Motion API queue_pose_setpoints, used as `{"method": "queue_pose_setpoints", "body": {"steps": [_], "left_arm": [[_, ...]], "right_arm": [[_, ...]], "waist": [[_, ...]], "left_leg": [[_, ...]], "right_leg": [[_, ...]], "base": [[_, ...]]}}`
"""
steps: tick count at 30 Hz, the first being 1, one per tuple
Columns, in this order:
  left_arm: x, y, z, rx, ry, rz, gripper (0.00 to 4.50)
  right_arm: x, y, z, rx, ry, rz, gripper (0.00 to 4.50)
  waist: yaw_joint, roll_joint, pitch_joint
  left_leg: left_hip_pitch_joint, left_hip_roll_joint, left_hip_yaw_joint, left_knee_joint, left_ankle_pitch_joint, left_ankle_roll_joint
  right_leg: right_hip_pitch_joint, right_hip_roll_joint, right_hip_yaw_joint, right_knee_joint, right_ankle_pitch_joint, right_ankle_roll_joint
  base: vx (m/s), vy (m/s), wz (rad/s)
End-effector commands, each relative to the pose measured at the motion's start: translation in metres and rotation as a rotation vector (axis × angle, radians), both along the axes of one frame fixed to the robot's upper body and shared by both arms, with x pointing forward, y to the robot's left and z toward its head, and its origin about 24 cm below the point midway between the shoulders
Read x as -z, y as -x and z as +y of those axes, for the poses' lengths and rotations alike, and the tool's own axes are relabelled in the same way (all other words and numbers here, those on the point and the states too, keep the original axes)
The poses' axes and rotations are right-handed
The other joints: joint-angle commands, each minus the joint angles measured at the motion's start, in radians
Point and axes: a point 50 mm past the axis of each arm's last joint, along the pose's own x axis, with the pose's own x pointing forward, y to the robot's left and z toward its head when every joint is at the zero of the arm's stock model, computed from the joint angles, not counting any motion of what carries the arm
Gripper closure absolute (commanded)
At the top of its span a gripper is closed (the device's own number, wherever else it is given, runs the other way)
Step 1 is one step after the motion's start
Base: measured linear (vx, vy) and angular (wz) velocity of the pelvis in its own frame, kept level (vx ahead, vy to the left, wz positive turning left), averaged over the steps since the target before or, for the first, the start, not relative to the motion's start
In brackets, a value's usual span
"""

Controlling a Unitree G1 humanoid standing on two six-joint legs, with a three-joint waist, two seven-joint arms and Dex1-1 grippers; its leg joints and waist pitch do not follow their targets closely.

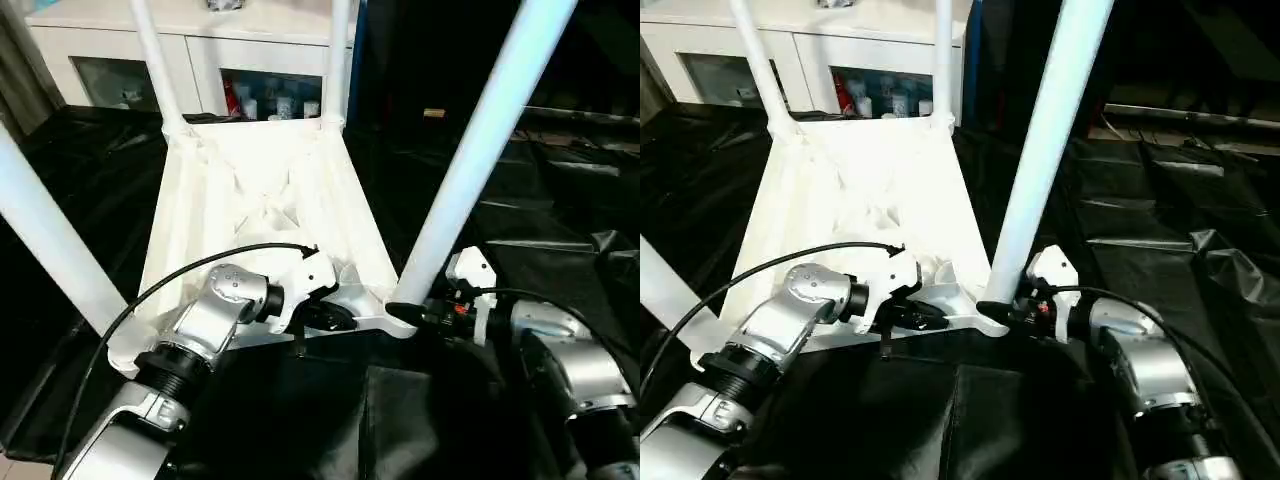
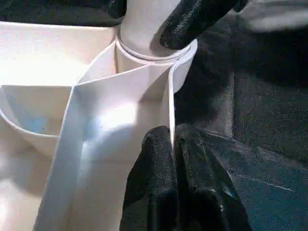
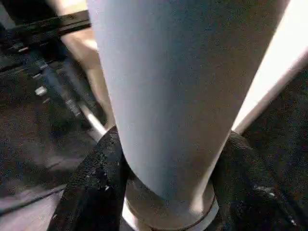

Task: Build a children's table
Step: Rotate leg to tighten

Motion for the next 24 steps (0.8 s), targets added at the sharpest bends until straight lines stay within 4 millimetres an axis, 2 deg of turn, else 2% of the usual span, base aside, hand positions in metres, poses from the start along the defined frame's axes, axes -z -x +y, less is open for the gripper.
{"method": "queue_pose_setpoints", "body": {"steps": [1,2,3,5,6,7,8,9,12,13,14,15,16,19,20,22,24], "left_arm": [[0.022,0.002,-0.006,-0.12,-0.037,0.04,4.5],[0.023,0.001,-0.009,-0.144,-0.038,0.032,4.5],[0.023,0.001,-0.015,-0.155,-0.034,0.031,4.5],[0.023,0.001,-0.024,-0.172,-0.03,0.025,4.5],[0.023,0.002,-0.036,-0.18,-0.025,0.024,4.5],[0.023,0.004,-0.046,-0.18,-0.021,0.023,4.5],[0.023,0.004,-0.046,-0.18,-0.021,0.023,4.5],[0.023,0.006,-0.056,-0.172,-0.017,0.023,4.5],[0.022,0.01,-0.069,-0.141,-0.012,0.018,4.5],[0.022,0.012,-0.071,-0.128,-0.016,0.011,4.5],[0.023,0.012,-0.072,-0.122,-0.018,0.008,4.5],[0.023,0.013,-0.072,-0.117,-0.021,0.008,4.5],[0.024,0.013,-0.07,-0.117,-0.024,0.009,4.5],[0.026,0.012,-0.065,-0.119,-0.032,0.008,4.5],[0.026,0.011,-0.061,-0.116,-0.036,0.006,4.5],[0.025,0.009,-0.054,-0.115,-0.037,0.006,4.5],[0.025,0.008,-0.047,-0.104,-0.038,0.007,4.5]], "right_arm": [[0.023,0.0,0.0,0.199,0.019,0.075,2.46],[0.027,-0.001,0.002,0.255,0.014,0.084,2.46],[0.032,-0.001,0.007,0.318,-0.001,0.101,2.48],[0.038,-0.001,0.015,0.413,-0.018,0.127,2.48],[0.045,0.0,0.025,0.506,-0.034,0.157,2.49],[0.049,0.001,0.035,0.543,-0.024,0.17,2.49],[0.049,0.001,0.035,0.543,-0.024,0.17,2.49],[0.053,0.001,0.046,0.56,0.003,0.171,2.49],[0.051,-0.005,0.06,0.573,0.025,0.145,2.49],[0.048,-0.007,0.064,0.548,0.03,0.114,2.49],[0.047,-0.007,0.066,0.535,0.033,0.098,2.49],[0.045,-0.008,0.068,0.518,0.041,0.079,1.93],[0.043,-0.008,0.068,0.503,0.02,0.081,1.8],[0.04,-0.008,0.066,0.482,0.005,0.073,1.6],[0.036,-0.007,0.064,0.411,0.008,0.044,1.45],[0.03,-0.004,0.055,0.316,-0.002,0.028,1.45],[0.026,0.001,0.042,0.228,0.008,0.014,1.45]], "waist": [[-0.006,-0.018,-0.024],[-0.008,-0.017,-0.024],[-0.013,-0.018,-0.022],[-0.019,-0.018,-0.022],[-0.025,-0.017,-0.022],[-0.029,-0.014,-0.021],[-0.029,-0.014,-0.021],[-0.031,-0.011,-0.023],[-0.034,-0.011,-0.025],[-0.034,-0.004,-0.027],[-0.036,-0.01,-0.025],[-0.035,-0.009,-0.027],[-0.036,-0.008,-0.026],[-0.036,-0.007,-0.027],[-0.035,-0.009,-0.029],[-0.032,-0.01,-0.03],[-0.024,-0.012,-0.032]], "left_leg": [[-0.001,0.02,-0.003,-0.061,-0.205,0.062],[0.0,0.019,-0.004,-0.062,-0.22,0.051],[-0.002,0.017,-0.01,-0.069,-0.257,0.018],[0.001,0.018,-0.011,-0.071,-0.284,0.008],[0.001,0.017,-0.011,-0.073,-0.296,0.002],[-0.001,0.015,-0.014,-0.076,-0.314,-0.009],[-0.001,0.015,-0.014,-0.076,-0.314,-0.009],[0.001,0.017,-0.016,-0.077,-0.32,-0.016],[0.001,0.015,-0.018,-0.078,-0.353,-0.02],[0.002,0.016,-0.019,-0.078,-0.356,-0.02],[0.0,0.014,-0.017,-0.077,-0.359,-0.016],[-0.002,0.014,-0.017,-0.077,-0.351,-0.011],[-0.002,0.015,-0.017,-0.078,-0.35,-0.008],[-0.001,0.016,-0.016,-0.077,-0.348,-0.002],[-0.003,0.016,-0.016,-0.076,-0.335,0.002],[-0.005,0.016,-0.014,-0.073,-0.319,0.014],[-0.004,0.018,-0.012,-0.069,-0.291,0.04]], "right_leg": [[0.023,-0.027,0.017,-0.079,-0.184,-0.222],[0.022,-0.027,0.017,-0.081,-0.213,-0.214],[0.02,-0.029,0.016,-0.089,-0.302,-0.179],[0.015,-0.026,0.018,-0.093,-0.318,-0.16],[0.009,-0.025,0.02,-0.096,-0.324,-0.153],[0.01,-0.025,0.018,-0.098,-0.344,-0.143],[0.01,-0.025,0.018,-0.098,-0.344,-0.143],[0.008,-0.025,0.019,-0.098,-0.334,-0.136],[0.006,-0.024,0.018,-0.101,-0.342,-0.126],[0.007,-0.025,0.018,-0.1,-0.33,-0.124],[0.006,-0.023,0.018,-0.103,-0.328,-0.122],[0.009,-0.024,0.018,-0.101,-0.316,-0.123],[0.009,-0.024,0.018,-0.101,-0.31,-0.124],[0.009,-0.023,0.018,-0.099,-0.285,-0.134],[0.012,-0.023,0.018,-0.097,-0.269,-0.137],[0.016,-0.022,0.018,-0.096,-0.236,-0.143],[0.022,-0.024,0.018,-0.091,-0.186,-0.157]], "base": [[0.0,0.0,0.0],[0.0,0.0,0.0],[0.0,0.0,0.0],[0.0,0.0,0.0],[0.0,0.0,0.0],[0.0,0.0,0.0],[0.0,0.0,0.0],[0.0,0.0,0.0],[0.0,0.0,0.0],[0.0,0.0,0.0],[0.0,0.0,0.0],[0.0,0.0,0.0],[0.0,0.0,0.0],[0.0,0.0,0.0],[0.0,0.0,0.0],[0.0,0.0,0.0],[0.0,0.0,0.0]]}}
